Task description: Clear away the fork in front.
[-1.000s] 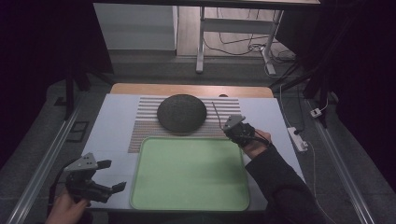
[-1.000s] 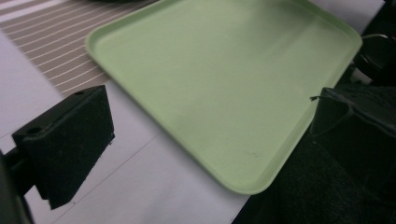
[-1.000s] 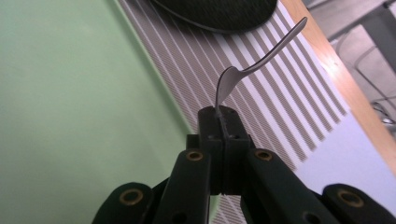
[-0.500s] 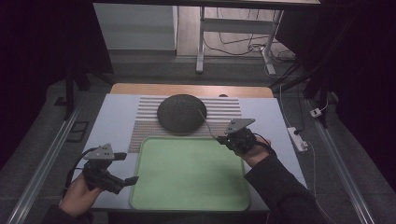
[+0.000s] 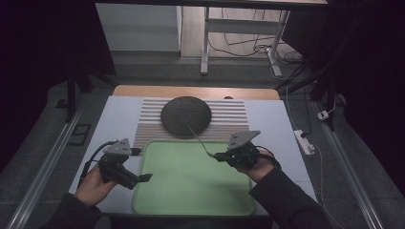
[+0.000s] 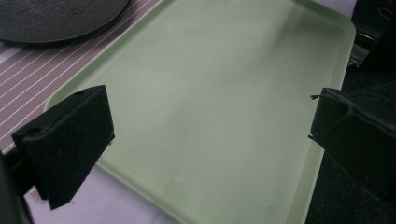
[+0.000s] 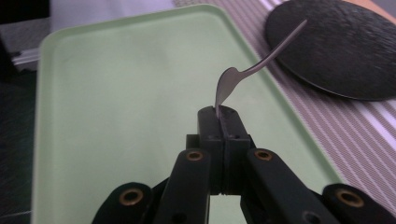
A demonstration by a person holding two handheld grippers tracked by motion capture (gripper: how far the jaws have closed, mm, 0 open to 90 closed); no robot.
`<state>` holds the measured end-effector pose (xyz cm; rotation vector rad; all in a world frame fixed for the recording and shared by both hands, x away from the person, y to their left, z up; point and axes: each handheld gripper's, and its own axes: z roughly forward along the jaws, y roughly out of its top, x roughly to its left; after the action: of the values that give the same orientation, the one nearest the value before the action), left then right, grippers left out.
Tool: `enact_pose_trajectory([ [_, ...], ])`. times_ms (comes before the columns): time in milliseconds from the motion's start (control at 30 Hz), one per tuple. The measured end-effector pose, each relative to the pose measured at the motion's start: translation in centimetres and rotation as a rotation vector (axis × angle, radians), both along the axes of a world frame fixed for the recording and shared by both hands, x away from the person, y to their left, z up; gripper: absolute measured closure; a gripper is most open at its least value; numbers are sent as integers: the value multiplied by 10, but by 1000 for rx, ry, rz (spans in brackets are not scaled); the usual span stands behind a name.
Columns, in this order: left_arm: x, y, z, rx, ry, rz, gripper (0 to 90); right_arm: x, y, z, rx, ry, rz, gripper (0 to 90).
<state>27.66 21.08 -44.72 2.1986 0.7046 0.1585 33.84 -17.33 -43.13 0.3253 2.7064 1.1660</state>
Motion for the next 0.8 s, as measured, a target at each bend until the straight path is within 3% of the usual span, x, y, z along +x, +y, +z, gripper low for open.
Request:
enact_pose_trajectory([
  [100, 5, -5, 1, 3, 12, -14, 0, -6, 2, 0, 10, 19, 28, 899],
  [333, 17, -18, 6, 33, -26, -56, 0, -18, 7, 1, 29, 40, 87, 899],
  [433, 23, -23, 6, 43, -23, -65, 0, -24, 10, 2, 35, 49, 117, 899],
  [533, 29, -28, 5, 75, -24, -119, 2, -28, 12, 2, 39, 55, 140, 899],
  [800, 41, -41, 5, 110, -33, -223, 0, -37, 18, 1, 45, 73, 203, 898],
])
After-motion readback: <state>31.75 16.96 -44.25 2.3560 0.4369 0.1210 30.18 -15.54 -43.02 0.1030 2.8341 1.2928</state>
